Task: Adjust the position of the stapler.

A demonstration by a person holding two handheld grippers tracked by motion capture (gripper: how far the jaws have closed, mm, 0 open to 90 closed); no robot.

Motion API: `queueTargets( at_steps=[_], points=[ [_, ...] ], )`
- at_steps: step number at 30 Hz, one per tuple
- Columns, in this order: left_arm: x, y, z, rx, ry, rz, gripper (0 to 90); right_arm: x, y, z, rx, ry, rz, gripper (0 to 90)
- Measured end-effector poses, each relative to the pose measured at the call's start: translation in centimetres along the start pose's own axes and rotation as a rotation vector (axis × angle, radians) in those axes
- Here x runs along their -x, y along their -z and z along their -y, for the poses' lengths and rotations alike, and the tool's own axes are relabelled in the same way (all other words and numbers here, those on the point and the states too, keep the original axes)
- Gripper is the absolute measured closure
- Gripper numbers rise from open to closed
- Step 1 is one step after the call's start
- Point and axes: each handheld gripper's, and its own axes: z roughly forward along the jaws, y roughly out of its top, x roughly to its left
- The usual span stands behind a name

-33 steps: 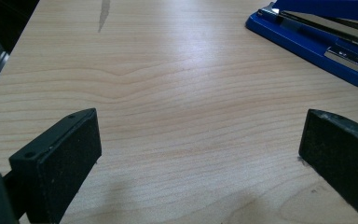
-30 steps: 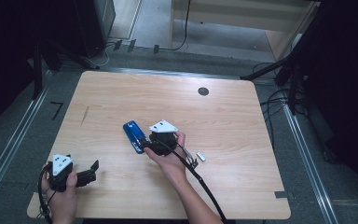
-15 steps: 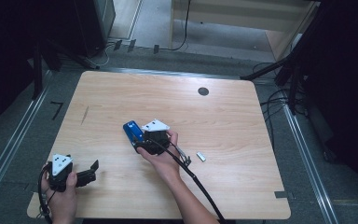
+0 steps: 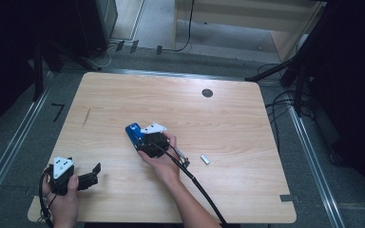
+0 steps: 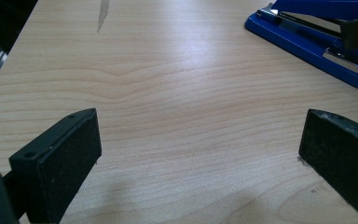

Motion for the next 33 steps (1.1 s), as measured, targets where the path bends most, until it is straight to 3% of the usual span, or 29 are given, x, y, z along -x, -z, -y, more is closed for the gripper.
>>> queueTargets(
  at_steps=[3,12,23,26,33],
  points=[
    [0.0,0.0,0.0,0.0,0.0,0.0,0.0,-0.2,-0.1,0.0,0.001,0.011,-0.012,54.1],
    [-0.1,0.0,0.0,0.0,0.002,0.006,0.0,-0.8,-1.1,-0.5,-0.005,0.021,0.022,60.8],
    [-0.1,0.0,0.0,0.001,0.003,0.009,0.0,-0.9,-1.7,-0.5,-0.008,0.035,0.022,64.4],
    [-0.1,0.0,0.0,0.001,0.003,0.01,0.0,-0.9,-1.6,-0.5,-0.008,0.061,0.045,66.5],
    [-0.1,0.0,0.0,0.0,0.002,0.008,0.0,-0.7,-1.4,-0.5,-0.014,0.085,0.027,66.8]
  ],
)
